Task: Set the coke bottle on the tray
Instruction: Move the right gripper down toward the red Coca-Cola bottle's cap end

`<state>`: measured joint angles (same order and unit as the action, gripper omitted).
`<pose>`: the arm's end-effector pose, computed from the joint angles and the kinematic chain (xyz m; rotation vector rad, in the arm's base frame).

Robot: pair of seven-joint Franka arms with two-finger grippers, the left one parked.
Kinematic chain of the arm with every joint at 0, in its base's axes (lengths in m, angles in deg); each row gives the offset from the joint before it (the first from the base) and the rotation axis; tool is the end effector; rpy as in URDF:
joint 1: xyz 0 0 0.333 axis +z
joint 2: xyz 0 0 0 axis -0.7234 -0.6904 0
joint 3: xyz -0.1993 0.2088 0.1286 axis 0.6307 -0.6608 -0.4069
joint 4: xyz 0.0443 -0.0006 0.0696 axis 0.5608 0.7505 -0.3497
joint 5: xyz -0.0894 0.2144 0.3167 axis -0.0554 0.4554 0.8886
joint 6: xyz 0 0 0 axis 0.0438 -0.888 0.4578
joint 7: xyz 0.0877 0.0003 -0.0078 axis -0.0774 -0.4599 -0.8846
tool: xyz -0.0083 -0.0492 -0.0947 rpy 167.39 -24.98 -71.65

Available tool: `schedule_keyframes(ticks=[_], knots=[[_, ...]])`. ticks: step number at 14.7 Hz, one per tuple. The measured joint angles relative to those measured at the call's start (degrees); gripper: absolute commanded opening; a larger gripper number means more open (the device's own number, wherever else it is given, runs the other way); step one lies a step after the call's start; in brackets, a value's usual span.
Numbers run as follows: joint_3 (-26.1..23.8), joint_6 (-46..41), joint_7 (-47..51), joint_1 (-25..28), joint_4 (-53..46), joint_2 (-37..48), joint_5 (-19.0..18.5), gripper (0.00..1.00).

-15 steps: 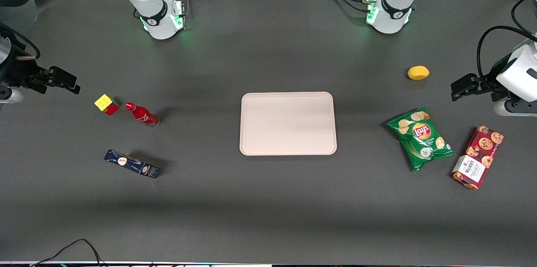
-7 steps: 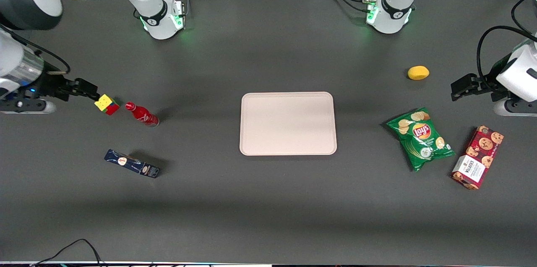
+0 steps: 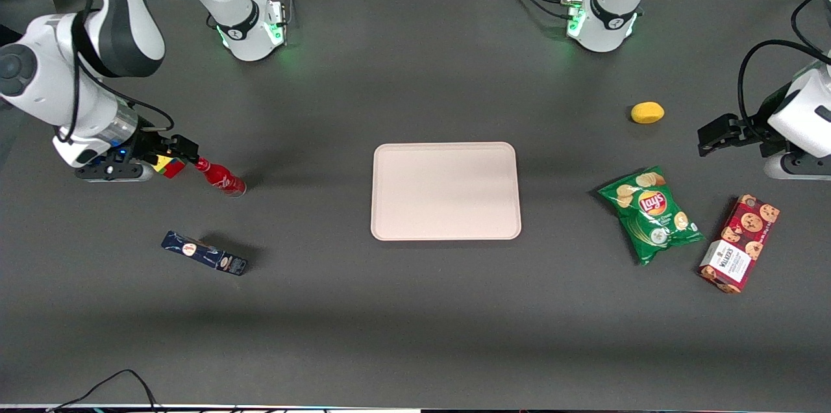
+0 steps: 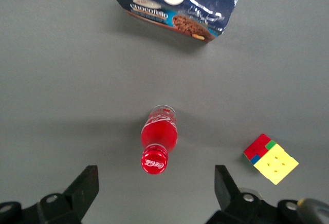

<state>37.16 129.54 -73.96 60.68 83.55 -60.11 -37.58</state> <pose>0.5009 -0.0045 0.4019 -3.1287 0.0452 0.0472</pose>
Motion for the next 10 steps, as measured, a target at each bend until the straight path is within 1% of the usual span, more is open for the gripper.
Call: schedule_keyframes(ticks=[4, 10], knots=[[-0.2, 5.6, 0.0, 0.0, 4.7, 0.0, -1.6, 1.0], [-0.2, 11.2, 0.0, 0.0, 9.1, -0.9, -1.7, 1.0]])
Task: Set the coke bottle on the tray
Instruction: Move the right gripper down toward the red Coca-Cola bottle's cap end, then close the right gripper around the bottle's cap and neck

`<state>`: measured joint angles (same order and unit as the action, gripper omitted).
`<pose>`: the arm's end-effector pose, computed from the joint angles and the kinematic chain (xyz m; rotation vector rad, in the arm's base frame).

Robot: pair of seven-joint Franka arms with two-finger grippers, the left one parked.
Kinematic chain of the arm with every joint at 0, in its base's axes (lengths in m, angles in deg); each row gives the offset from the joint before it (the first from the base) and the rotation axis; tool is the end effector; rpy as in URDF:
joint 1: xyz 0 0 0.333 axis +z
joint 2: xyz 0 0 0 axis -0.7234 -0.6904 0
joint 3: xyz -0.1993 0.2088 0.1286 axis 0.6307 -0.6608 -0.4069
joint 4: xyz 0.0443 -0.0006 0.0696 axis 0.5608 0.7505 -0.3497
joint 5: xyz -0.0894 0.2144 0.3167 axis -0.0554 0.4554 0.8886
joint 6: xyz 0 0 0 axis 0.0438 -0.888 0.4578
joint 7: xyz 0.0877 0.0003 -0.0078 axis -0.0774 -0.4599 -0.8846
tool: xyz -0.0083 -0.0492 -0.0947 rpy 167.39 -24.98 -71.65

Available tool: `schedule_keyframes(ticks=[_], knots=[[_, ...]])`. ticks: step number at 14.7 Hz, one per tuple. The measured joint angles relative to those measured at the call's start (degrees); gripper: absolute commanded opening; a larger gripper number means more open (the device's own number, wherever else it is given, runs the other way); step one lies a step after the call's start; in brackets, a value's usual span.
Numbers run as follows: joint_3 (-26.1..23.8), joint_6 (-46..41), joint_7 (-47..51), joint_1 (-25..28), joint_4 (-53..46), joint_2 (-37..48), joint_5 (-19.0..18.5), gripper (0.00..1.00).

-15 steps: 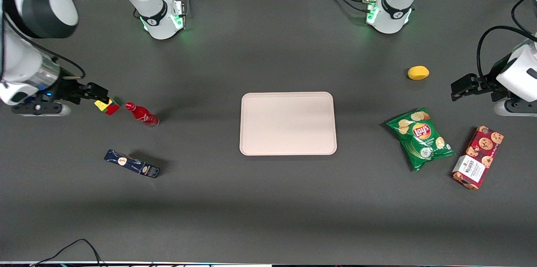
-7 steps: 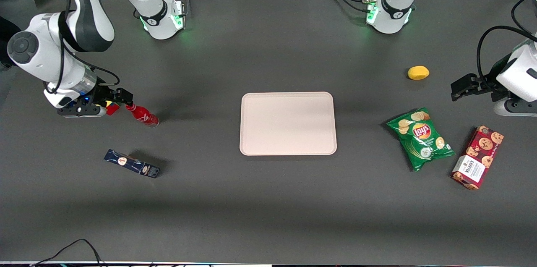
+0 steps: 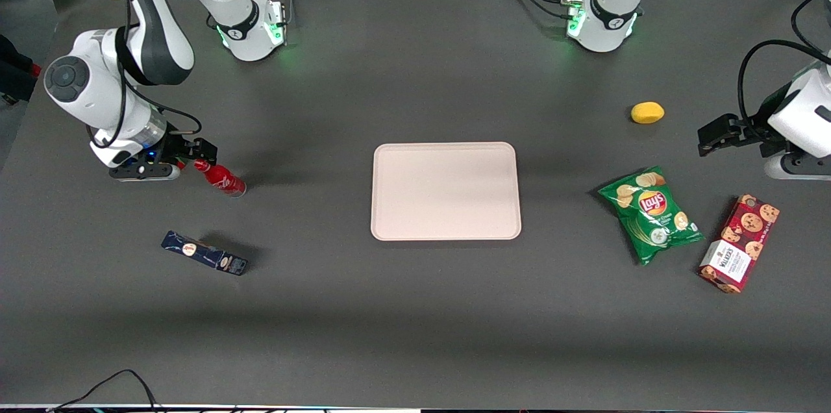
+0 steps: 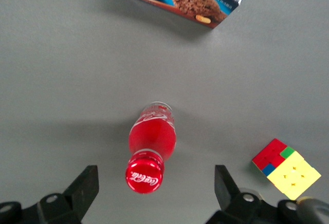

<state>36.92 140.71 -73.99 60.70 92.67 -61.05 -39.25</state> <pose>0.4776 -0.0009 0.3414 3.1301 -0.0035 -0.0150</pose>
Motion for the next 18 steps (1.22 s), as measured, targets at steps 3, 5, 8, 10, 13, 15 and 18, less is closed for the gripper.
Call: schedule_keyframes(ticks=[3, 5, 8, 10, 13, 15, 18], knots=[[0.0, 1.9, 0.0, 0.0, 1.6, -0.5, 0.0, 0.99], [0.0, 2.1, 0.0, 0.0, 1.8, -0.6, 0.0, 0.92], [0.0, 2.2, -0.1, 0.0, 1.8, -0.6, -0.1, 0.79], [0.0, 2.4, -0.2, 0.0, 1.8, -0.6, -0.1, 0.74], [0.0, 2.8, -0.3, 0.0, 1.8, -0.6, -0.1, 0.64], [0.0, 2.8, -0.3, 0.0, 1.8, -0.6, -0.1, 0.56], [0.0, 2.9, -0.4, 0.0, 1.7, -0.6, -0.1, 0.37]])
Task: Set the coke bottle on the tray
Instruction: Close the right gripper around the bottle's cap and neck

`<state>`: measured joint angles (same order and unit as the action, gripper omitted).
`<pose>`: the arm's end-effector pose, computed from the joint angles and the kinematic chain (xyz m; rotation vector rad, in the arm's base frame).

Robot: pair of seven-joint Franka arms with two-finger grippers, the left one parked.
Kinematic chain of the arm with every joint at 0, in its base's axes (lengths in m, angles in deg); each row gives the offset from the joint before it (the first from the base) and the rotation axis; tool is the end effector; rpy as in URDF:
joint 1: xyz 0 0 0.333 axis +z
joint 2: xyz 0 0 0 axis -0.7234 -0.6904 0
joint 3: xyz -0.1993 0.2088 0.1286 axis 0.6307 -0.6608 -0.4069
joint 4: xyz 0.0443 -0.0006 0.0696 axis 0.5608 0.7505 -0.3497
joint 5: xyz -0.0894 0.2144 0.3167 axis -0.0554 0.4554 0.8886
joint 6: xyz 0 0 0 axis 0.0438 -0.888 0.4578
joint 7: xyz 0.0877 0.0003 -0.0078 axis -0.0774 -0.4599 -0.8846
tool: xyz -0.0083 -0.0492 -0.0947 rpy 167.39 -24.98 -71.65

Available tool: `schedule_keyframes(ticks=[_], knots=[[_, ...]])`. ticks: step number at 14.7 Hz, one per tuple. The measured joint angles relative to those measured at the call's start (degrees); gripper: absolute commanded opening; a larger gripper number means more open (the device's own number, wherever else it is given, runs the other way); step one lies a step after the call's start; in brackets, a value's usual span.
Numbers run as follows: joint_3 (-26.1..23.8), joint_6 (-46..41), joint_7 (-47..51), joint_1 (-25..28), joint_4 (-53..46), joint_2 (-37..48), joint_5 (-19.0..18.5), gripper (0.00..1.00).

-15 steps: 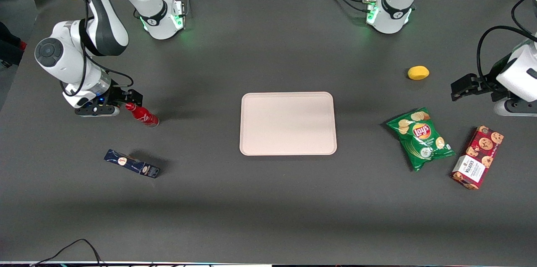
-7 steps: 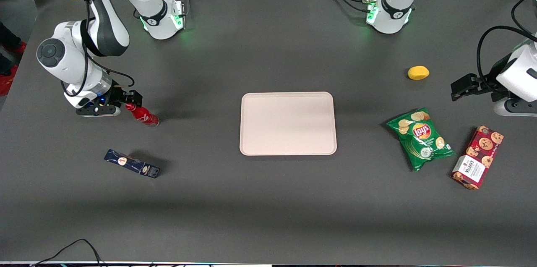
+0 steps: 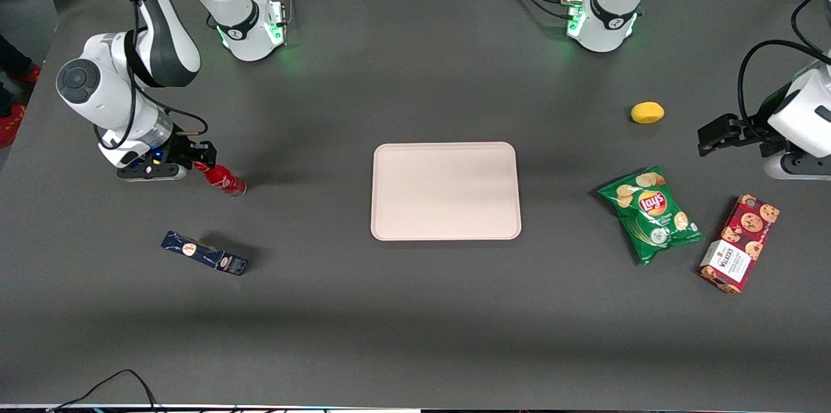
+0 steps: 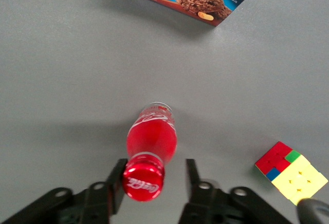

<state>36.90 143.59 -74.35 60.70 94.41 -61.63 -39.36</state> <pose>0.4733 -0.0003 0.3285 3.1278 0.0108 0.0008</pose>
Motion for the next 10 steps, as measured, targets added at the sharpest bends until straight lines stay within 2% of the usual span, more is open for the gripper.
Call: schedule_keyframes(ticks=[3, 5, 10], knots=[[0.0, 0.1, 0.0, 0.1, -0.1, 0.0, 0.0, 0.18], [-0.1, 0.1, 0.0, 0.1, -0.1, -0.1, 0.0, 0.0], [-0.2, 0.1, 0.0, 0.1, -0.2, -0.1, 0.0, 0.0]])
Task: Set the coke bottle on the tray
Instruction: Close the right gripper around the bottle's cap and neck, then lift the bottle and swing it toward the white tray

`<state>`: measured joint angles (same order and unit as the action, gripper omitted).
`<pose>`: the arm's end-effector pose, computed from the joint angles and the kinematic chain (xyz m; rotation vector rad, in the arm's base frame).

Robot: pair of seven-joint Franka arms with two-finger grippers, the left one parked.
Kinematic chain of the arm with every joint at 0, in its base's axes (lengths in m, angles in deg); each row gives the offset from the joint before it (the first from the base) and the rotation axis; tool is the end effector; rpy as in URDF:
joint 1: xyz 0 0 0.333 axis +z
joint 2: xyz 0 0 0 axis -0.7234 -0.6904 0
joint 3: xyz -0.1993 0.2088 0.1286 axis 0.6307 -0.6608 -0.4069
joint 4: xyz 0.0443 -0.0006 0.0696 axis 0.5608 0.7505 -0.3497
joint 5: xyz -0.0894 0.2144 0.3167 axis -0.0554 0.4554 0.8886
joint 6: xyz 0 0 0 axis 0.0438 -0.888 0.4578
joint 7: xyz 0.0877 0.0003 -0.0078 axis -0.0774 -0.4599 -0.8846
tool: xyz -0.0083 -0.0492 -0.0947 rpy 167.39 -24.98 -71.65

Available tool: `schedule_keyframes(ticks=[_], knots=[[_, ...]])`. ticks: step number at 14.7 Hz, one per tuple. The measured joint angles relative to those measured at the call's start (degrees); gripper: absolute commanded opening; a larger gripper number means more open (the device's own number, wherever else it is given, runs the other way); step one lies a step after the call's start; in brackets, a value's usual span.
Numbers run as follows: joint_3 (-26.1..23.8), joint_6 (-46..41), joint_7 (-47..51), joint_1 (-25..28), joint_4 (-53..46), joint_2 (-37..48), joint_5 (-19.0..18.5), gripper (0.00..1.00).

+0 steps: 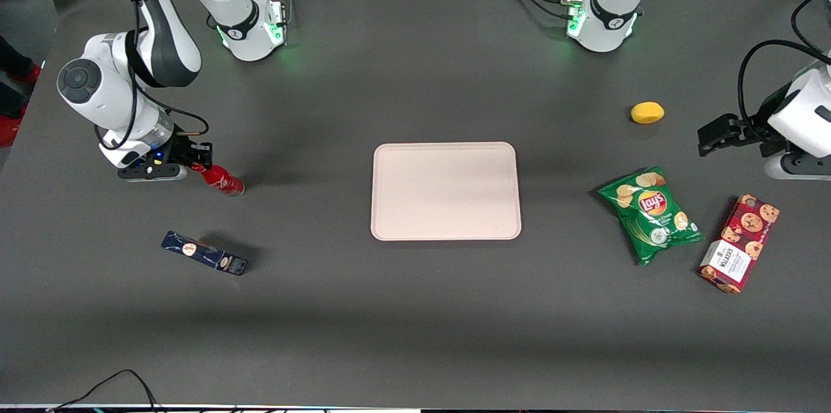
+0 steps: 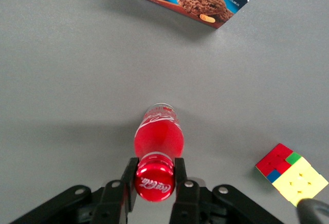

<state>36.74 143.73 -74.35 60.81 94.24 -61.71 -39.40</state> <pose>0.4745 0.0019 0.3293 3.1268 0.0189 0.0073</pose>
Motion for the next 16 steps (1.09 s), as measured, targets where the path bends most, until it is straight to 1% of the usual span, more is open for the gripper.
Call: schedule_keyframes(ticks=[3, 5, 9, 12, 15, 16], knots=[[-0.1, -1.7, 0.0, 0.0, -1.6, 0.2, 0.0, 0.0], [-0.1, -8.3, 0.0, 0.0, -5.6, 0.6, 0.0, 0.0], [-0.8, -22.4, 0.0, 0.0, -17.3, 1.5, 0.0, 0.0], [-4.1, -29.3, 0.3, 0.1, -24.6, 1.7, 0.1, 0.0], [-8.8, -33.3, 2.6, 0.2, -30.3, 1.6, 0.4, 0.0], [-10.5, -34.1, 3.9, 0.2, -32.0, 1.5, 1.1, 0.0]])
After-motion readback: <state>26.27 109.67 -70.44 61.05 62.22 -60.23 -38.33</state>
